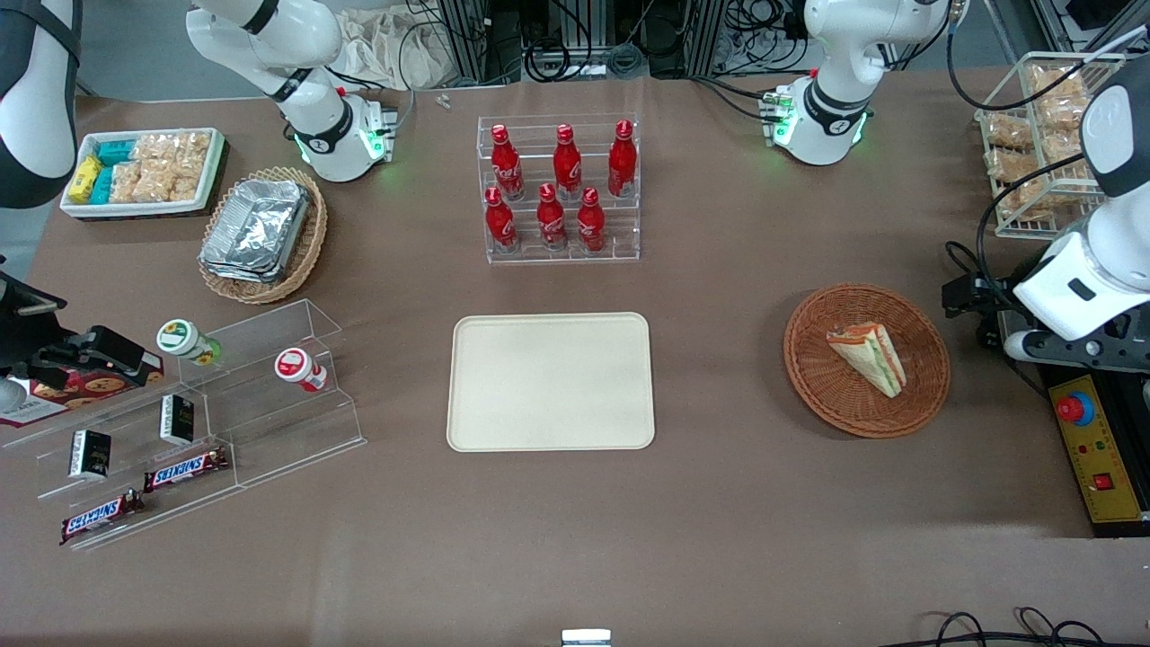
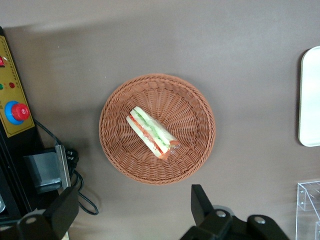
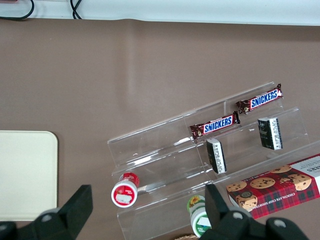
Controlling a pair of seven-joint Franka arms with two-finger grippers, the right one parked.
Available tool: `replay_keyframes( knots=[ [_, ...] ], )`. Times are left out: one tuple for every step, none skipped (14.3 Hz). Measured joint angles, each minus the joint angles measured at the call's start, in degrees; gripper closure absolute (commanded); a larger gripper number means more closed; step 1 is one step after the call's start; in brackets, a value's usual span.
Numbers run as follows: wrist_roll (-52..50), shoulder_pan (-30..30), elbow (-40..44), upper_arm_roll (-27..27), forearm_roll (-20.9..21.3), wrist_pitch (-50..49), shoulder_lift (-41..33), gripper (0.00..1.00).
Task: Place sandwich from basket to tray
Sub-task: 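Move the left gripper over the wrapped sandwich in the wicker basket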
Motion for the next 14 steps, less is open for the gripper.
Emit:
replay_keyframes(
  knots=[
    [0.0, 0.0, 0.4, 0.0, 0.0, 0.0, 0.2, 0.0],
    [0.0, 0.0, 0.6, 0.0, 0.0, 0.0, 0.4, 0.0],
    [0.0, 0.0, 0.6, 0.0, 0.0, 0.0, 0.5, 0.0],
    [-0.1, 0.0, 0.6, 0.0, 0.0, 0.0, 0.7, 0.0],
    [-1.2, 0.0, 0.5, 0.0, 0.0, -0.1, 1.0, 0.0],
    [-3.9, 0.0, 0.1, -0.1, 0.1, -0.2, 1.4, 0.0],
    [-7.4, 0.0, -0.9, -0.2, 0.1, 0.0, 1.9, 0.0],
    [-10.7, 0.0, -2.7, -0.3, 0.1, 1.2, 2.0, 0.0],
    [-13.2, 0.0, -5.2, -0.4, 0.1, 3.6, 2.0, 0.0],
    [-15.7, 0.0, -8.1, -0.4, 0.1, 6.2, 1.7, 0.0],
    [-19.8, 0.0, -11.4, -0.4, 0.1, 8.9, 1.2, 0.0],
    [-25.3, 0.0, -14.6, -0.4, 0.1, 11.5, 0.8, 0.0],
    [-30.8, 0.0, -17.6, -0.4, 0.1, 14.3, 0.4, 0.0],
    [-35.2, 0.0, -20.5, -0.4, 0.1, 17.5, 0.2, 0.0]
  ],
)
